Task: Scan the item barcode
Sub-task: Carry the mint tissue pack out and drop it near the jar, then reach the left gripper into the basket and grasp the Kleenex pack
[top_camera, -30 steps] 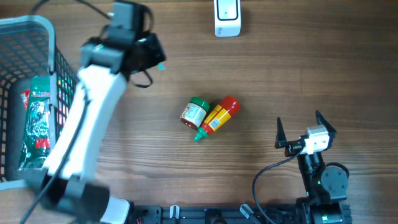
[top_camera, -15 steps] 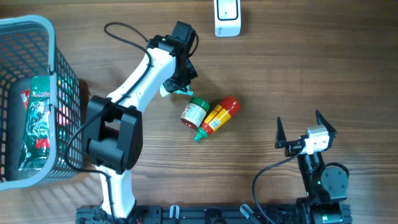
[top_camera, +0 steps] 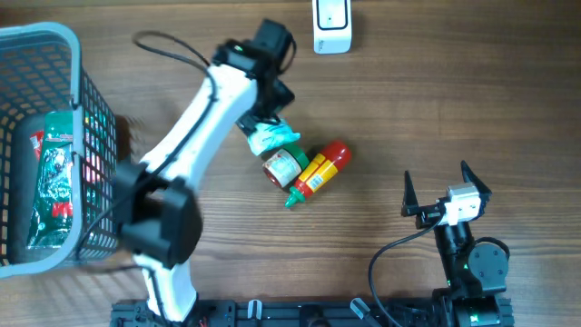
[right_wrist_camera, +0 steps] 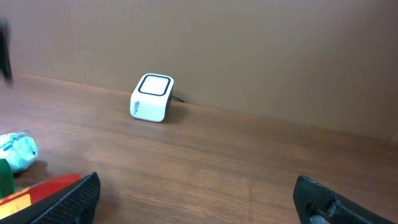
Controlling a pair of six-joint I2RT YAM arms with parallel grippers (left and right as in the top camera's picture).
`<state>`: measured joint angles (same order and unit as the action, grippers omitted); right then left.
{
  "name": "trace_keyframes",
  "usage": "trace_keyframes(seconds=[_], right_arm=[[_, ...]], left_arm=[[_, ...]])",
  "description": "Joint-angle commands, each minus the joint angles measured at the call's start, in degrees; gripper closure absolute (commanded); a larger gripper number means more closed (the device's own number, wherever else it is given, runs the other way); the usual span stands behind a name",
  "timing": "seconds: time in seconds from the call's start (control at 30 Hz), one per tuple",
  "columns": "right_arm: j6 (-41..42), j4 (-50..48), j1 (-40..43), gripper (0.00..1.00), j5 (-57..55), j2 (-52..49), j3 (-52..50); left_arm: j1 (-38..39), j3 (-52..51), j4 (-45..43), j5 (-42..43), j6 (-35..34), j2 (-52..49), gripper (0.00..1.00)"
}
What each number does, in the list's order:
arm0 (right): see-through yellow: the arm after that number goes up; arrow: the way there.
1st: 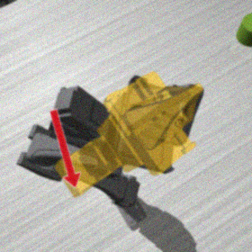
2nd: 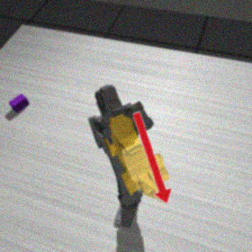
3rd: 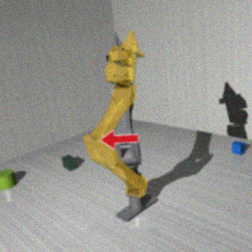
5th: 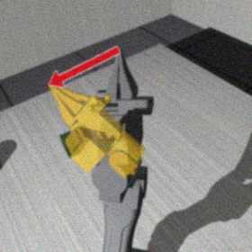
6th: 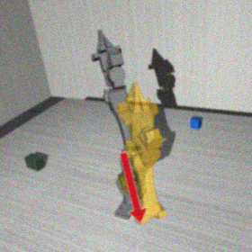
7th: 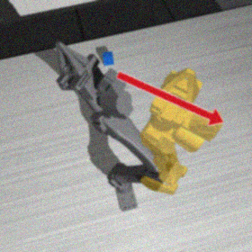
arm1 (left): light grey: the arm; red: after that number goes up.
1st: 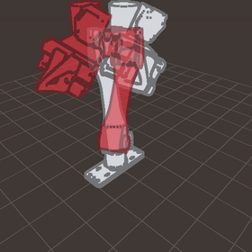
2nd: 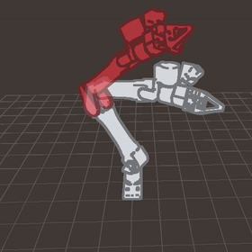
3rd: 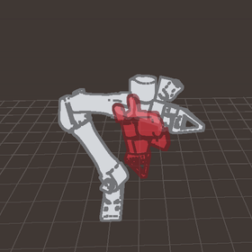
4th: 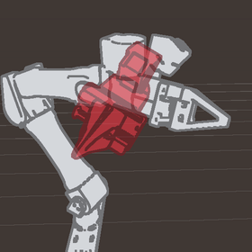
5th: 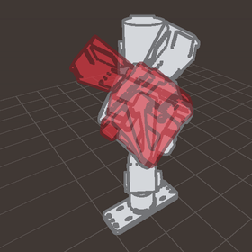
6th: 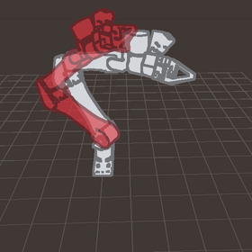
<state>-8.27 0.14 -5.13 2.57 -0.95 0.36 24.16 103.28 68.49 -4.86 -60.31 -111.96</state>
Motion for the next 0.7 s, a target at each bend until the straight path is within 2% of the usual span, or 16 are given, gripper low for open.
trace_keyframes(seconds=[0.0, 0.17, 0.27, 0.37, 0.53, 0.67], right_arm=[[-0.7, -0.1, -0.2, 0.0, 0.5, -0.1, 0.0], [-0.7, -0.1, -0.2, 0.0, 0.5, -0.1, 0.0], [-0.7, -0.1, -0.2, 0.0, 0.5, -0.1, 0.0], [-0.7, -0.1, -0.2, 0.0, 0.5, -0.1, 0.0], [-0.7, -0.1, -0.2, 0.0, 0.5, -0.1, 0.0], [-0.7, -0.1, -0.2, 0.0, 0.5, -0.1, 0.0]], left_arm=[[-2.4, 5.7, 1.9, -14.1, 2.3, 11.4, 0.0], [-8.4, 5.9, 1.5, -26.2, 4.6, 22.5, 0.0], [-14.2, 5.9, 1.9, -26.6, 4.6, 26.3, 0.0], [-22.5, 5.9, 2.1, -24.0, 4.4, 29.2, 0.0], [-38.9, 5.7, 4.7, -12.4, 4.3, 29.4, 0.0], [-51.6, 2.5, 9.7, -7.9, -4.3, 27.1, 0.0]])
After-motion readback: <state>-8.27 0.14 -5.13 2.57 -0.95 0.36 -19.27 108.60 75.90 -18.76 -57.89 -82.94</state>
